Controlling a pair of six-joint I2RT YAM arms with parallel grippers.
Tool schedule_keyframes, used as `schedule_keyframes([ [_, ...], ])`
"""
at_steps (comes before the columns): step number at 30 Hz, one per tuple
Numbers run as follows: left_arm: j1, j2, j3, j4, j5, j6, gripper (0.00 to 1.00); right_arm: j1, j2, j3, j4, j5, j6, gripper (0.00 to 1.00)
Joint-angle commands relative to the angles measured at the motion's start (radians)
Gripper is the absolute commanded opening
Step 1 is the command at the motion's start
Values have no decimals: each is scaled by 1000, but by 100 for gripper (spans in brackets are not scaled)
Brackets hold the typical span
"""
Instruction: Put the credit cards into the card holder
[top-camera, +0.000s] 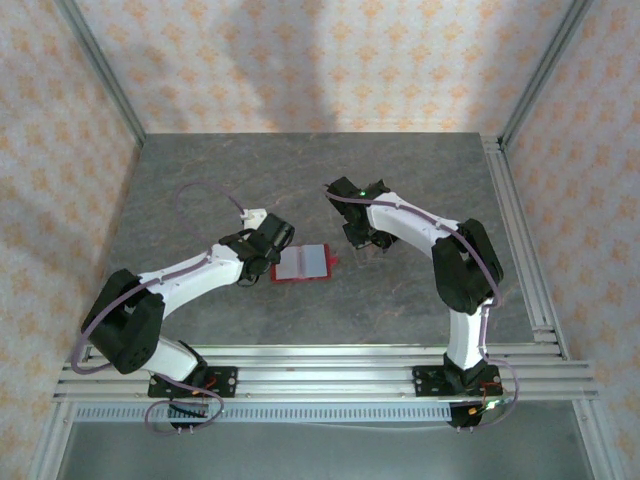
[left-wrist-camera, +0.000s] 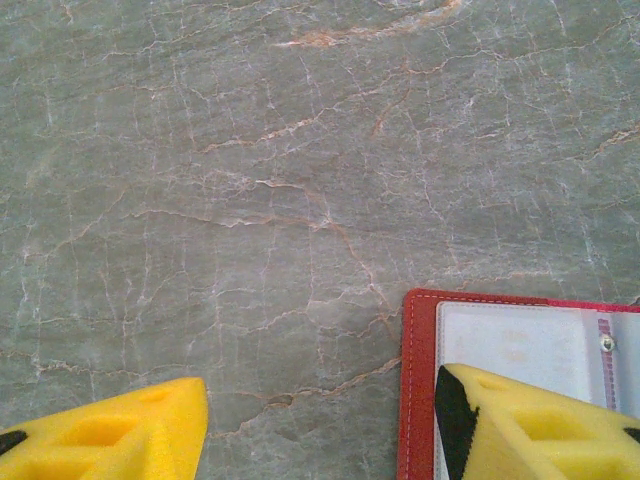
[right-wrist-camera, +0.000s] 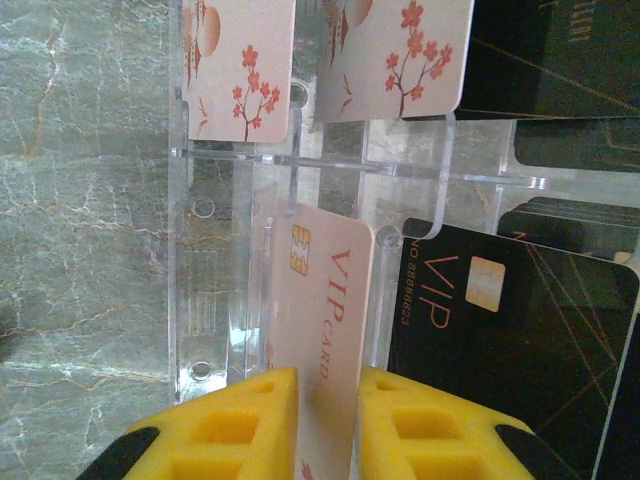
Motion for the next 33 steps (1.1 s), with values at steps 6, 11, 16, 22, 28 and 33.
schedule_keyframes([
  [6, 7, 2, 10, -9, -23, 4, 63, 4, -34, 14, -20, -8, 3, 20],
  [11, 7, 1, 9, -7, -23, 4, 63, 4, -36, 15, -20, -14, 6, 19],
  [16, 8, 3, 8, -7, -24, 4, 63, 4, -36, 21, -20, -15, 7, 19],
  [22, 8, 3, 7, -5, -23, 4, 62, 4, -42, 24, -20, -16, 8, 20],
  [28, 8, 3, 4, -3, -21, 3, 62, 4, -48, 27, -20, -18, 11, 20],
  [33, 8, 3, 5, -3, -22, 3, 62, 4, -51, 32, -20, -21, 11, 20],
])
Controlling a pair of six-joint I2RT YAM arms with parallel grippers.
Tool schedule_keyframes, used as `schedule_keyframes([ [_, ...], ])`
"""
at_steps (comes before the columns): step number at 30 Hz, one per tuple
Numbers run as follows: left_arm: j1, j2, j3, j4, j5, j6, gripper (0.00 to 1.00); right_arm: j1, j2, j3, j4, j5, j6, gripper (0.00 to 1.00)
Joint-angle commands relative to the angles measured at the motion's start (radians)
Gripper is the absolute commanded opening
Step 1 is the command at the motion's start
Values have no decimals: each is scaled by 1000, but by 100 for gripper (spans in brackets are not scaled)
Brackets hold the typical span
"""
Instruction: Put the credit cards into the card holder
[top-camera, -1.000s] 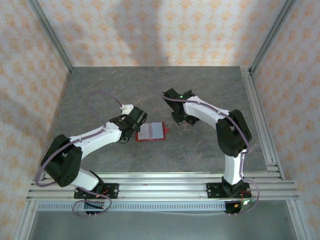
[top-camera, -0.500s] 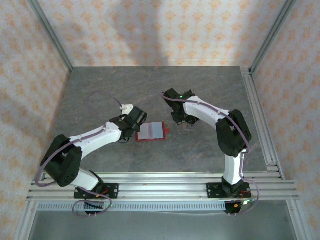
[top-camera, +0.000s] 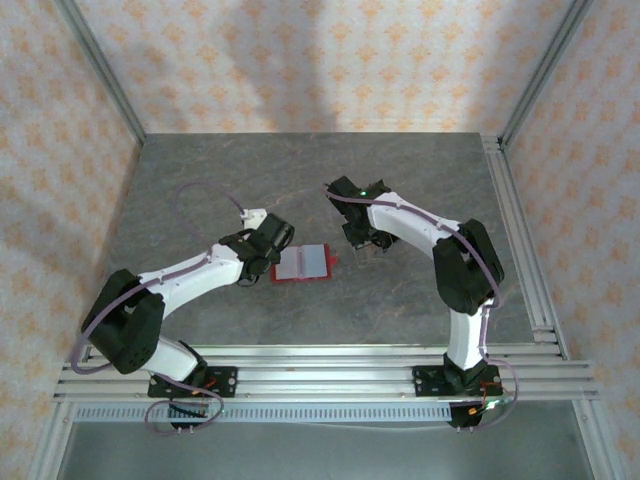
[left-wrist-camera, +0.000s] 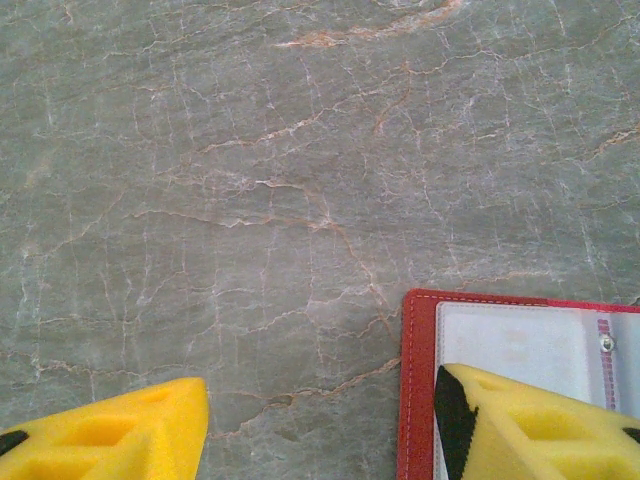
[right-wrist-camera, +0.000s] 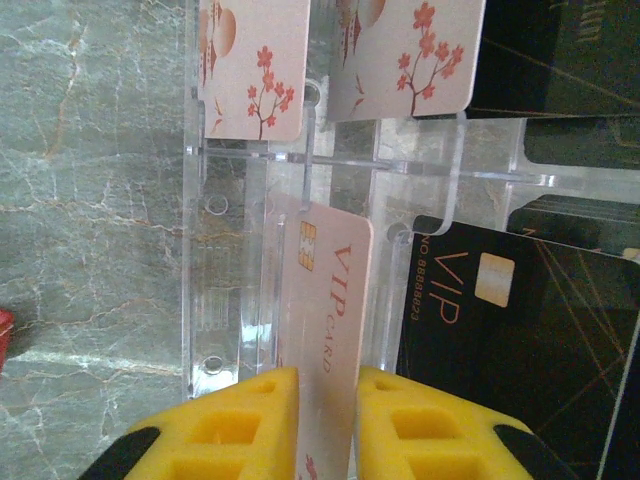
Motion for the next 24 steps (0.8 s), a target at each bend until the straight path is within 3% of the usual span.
schedule_keyframes([
  [1, 7, 3, 6, -3, -21, 2, 62, 4, -40, 31, -23, -1, 11, 20],
  [15, 7, -3, 9, -6, -23, 6, 62, 1, -28, 22, -20, -41, 12, 0],
  [24, 8, -8, 17, -18, -23, 10, 62, -17, -75, 44, -25, -131, 18, 0],
])
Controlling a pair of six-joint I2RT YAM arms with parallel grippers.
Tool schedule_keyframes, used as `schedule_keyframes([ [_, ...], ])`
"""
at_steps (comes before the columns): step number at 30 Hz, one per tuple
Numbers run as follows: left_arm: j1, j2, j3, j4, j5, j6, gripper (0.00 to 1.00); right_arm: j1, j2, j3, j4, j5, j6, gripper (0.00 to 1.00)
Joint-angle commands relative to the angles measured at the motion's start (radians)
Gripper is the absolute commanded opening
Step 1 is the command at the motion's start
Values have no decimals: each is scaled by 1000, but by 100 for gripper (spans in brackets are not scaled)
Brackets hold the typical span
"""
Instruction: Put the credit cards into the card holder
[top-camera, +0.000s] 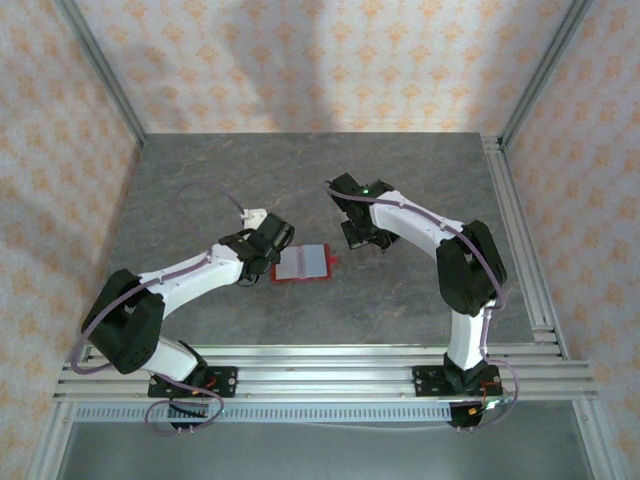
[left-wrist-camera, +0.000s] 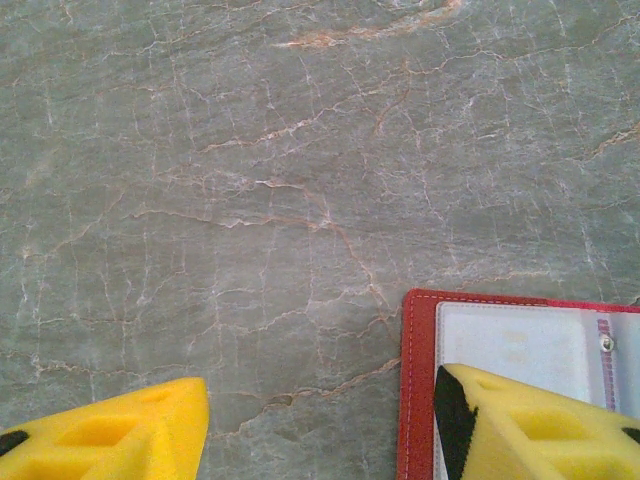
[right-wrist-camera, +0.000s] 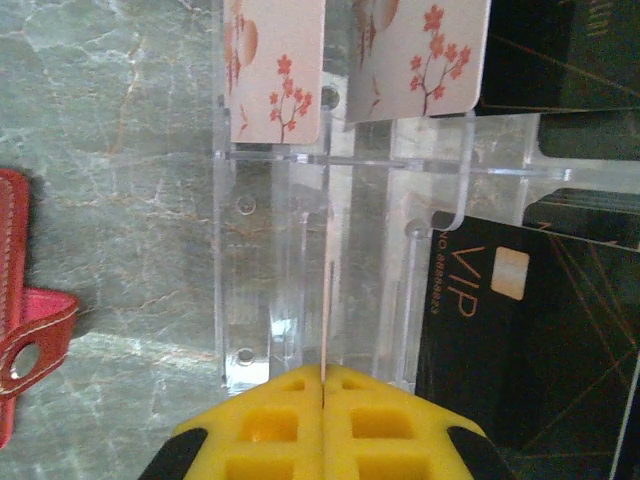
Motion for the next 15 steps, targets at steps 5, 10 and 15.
schedule_keyframes([
  [5, 8, -6, 25, -23, -27, 13, 62, -20, -104, 48, -22, -95, 14, 0],
  [10, 7, -5, 32, -32, -28, 16, 62, -25, -138, 59, -30, -111, 15, 0],
  [15, 8, -3, 46, -46, -30, 40, 62, -26, -194, 61, -7, -176, 38, 0],
])
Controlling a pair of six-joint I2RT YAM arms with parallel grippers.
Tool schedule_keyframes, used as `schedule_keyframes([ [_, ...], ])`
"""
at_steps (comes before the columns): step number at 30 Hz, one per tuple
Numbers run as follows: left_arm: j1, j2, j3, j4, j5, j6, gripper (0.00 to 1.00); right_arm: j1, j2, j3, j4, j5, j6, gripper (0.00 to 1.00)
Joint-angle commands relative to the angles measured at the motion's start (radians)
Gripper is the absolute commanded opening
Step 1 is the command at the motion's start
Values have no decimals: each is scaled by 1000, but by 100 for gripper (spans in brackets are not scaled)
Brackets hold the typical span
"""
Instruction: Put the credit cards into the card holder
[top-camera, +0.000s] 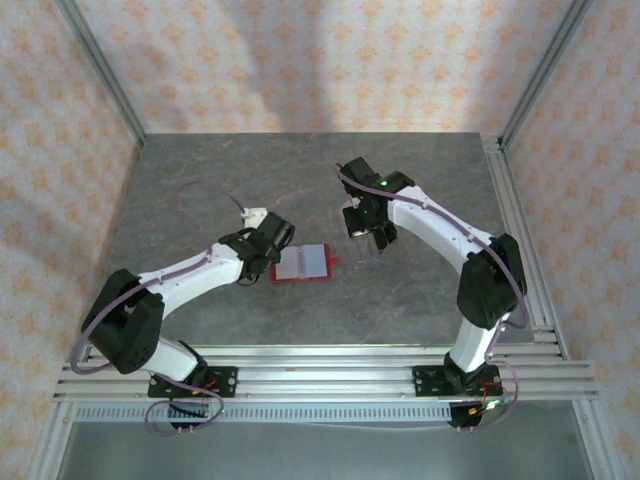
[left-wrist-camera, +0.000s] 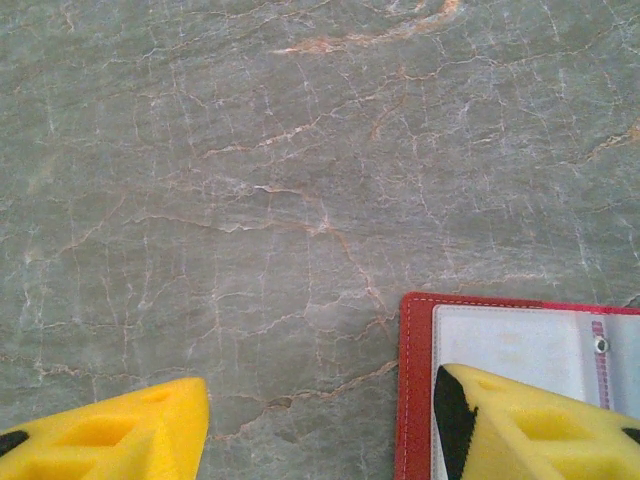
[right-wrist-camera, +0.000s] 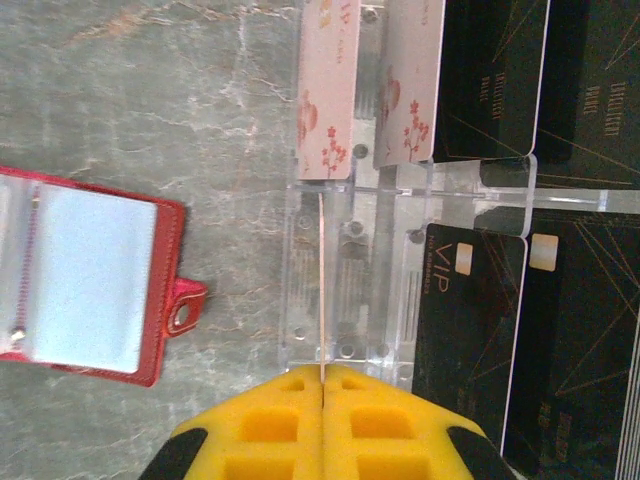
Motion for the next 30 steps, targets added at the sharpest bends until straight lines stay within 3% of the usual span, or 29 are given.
schedule_keyframes([
  [1, 8, -3, 31, -36, -25, 40, 63, -4, -64, 24, 6, -69, 34, 0],
  [7, 6, 4, 12, 11, 59, 132, 63, -5, -122, -59, 167, -270, 147, 0],
  [14, -17, 43, -9, 60, 113, 181, 62, -1, -161, -314, 591, -470, 379, 0],
  [20, -22, 93, -19, 94, 122, 191, 62, 10, -153, -481, 859, -495, 496, 0],
  [30, -25, 169, -18, 130, 93, 187, 62, 58, -43, -521, 933, -477, 495, 0],
])
